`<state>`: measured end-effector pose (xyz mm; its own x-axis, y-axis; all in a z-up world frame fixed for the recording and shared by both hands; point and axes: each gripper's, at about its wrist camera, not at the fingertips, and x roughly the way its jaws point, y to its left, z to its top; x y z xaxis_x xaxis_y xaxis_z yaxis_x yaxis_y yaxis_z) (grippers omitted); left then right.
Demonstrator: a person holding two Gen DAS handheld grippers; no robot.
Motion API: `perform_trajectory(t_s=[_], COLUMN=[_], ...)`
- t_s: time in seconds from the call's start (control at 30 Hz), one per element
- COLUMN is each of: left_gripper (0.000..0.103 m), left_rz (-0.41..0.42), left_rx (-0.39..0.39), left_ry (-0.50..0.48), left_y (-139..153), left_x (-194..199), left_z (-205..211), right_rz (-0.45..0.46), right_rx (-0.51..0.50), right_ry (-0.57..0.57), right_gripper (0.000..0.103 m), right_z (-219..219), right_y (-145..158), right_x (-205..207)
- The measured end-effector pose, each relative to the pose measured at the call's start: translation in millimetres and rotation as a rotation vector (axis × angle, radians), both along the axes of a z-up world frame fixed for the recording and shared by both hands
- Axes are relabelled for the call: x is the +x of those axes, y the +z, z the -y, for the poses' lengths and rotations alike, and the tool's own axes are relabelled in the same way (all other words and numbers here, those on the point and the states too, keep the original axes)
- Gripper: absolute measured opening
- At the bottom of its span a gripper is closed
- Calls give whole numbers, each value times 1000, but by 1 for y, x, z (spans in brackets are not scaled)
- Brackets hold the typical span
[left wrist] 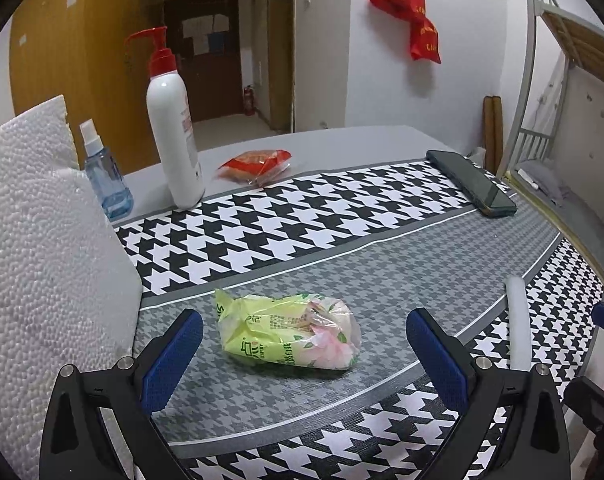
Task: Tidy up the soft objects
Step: 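Move both tools back toward the green snack bag on the table, then grasp the green snack bag with the left tool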
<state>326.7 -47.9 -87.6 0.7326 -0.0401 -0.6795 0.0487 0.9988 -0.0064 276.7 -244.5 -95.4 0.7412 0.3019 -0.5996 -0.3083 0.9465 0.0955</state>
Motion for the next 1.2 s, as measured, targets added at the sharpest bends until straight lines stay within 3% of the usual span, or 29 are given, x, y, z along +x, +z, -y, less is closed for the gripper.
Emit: perform_trajectory(t_s=[0.2,0.5,0.8,1.2], left_gripper=[96,70,69,69], left_rz=[-33,-68,-17,90], left_rx=[2,-13,-81,-92], left_ry=[-16,-29,-33,-50], left_y=[-8,-14,-7,6], left_x=[3,6,-2,-20], left_z=[1,-1,-10,-7], right_rz=[-8,-40,-61,-83], right_rx=[-7,-26,-26,-33], right_ry=[-11,-19,-21,-177], right_gripper=[103,103,103,103], right_z=[-4,-8,-17,-24], right_y=[-1,-7,-11,-15], right_x=[1,7,4,2])
